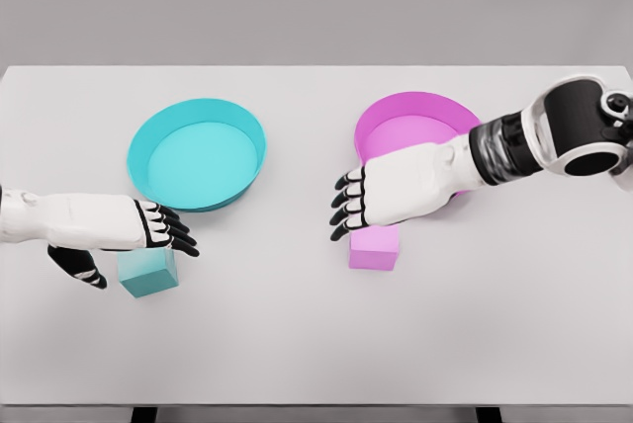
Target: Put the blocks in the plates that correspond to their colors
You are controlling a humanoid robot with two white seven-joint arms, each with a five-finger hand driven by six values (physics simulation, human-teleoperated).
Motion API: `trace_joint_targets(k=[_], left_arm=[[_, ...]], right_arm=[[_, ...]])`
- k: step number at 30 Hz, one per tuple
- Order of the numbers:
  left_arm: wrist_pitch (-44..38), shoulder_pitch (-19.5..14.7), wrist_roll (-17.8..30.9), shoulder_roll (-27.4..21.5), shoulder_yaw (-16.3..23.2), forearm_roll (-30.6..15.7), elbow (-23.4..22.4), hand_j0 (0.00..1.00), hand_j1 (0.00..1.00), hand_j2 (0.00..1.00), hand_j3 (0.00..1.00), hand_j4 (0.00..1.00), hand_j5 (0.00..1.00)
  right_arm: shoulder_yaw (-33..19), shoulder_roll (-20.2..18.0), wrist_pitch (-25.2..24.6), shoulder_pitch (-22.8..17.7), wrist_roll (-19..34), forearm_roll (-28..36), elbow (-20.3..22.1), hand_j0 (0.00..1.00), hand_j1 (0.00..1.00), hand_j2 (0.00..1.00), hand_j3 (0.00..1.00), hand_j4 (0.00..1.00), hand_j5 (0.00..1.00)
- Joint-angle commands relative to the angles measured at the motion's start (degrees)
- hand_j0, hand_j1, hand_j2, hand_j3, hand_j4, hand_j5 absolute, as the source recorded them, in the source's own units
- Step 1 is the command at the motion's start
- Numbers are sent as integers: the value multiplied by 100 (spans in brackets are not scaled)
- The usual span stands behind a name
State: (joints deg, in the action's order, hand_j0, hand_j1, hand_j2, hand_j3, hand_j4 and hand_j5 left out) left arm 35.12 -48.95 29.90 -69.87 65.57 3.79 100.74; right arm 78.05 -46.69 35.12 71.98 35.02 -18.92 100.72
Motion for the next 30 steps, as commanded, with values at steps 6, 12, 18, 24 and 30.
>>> trace_joint_targets(k=[6, 12, 18, 24, 30], left_arm=[[-12, 0, -2, 17, -18, 509, 7, 100, 100, 100, 100, 100, 100], [-12, -9, -2, 193, -97, 869, 7, 98, 98, 98, 98, 98, 98], [-12, 61, -2, 316, -176, 1168, -2, 98, 98, 98, 98, 98, 98], [-12, 228, -2, 343, -246, 1195, -11, 100, 100, 100, 100, 100, 100], [-12, 246, -2, 483, -273, 1195, -134, 100, 100, 100, 100, 100, 100]], right_arm=[[175, 107, -12, 0, -2, -50, -35, 100, 100, 100, 100, 100, 100], [166, 125, -12, 0, -2, -182, -53, 100, 100, 100, 100, 100, 100], [175, 169, -12, 9, -2, -191, -62, 100, 100, 100, 100, 100, 100], [184, 204, -12, 9, -2, -191, -62, 100, 100, 100, 100, 100, 100], [193, 187, -12, 0, -2, -191, -62, 100, 100, 100, 100, 100, 100]])
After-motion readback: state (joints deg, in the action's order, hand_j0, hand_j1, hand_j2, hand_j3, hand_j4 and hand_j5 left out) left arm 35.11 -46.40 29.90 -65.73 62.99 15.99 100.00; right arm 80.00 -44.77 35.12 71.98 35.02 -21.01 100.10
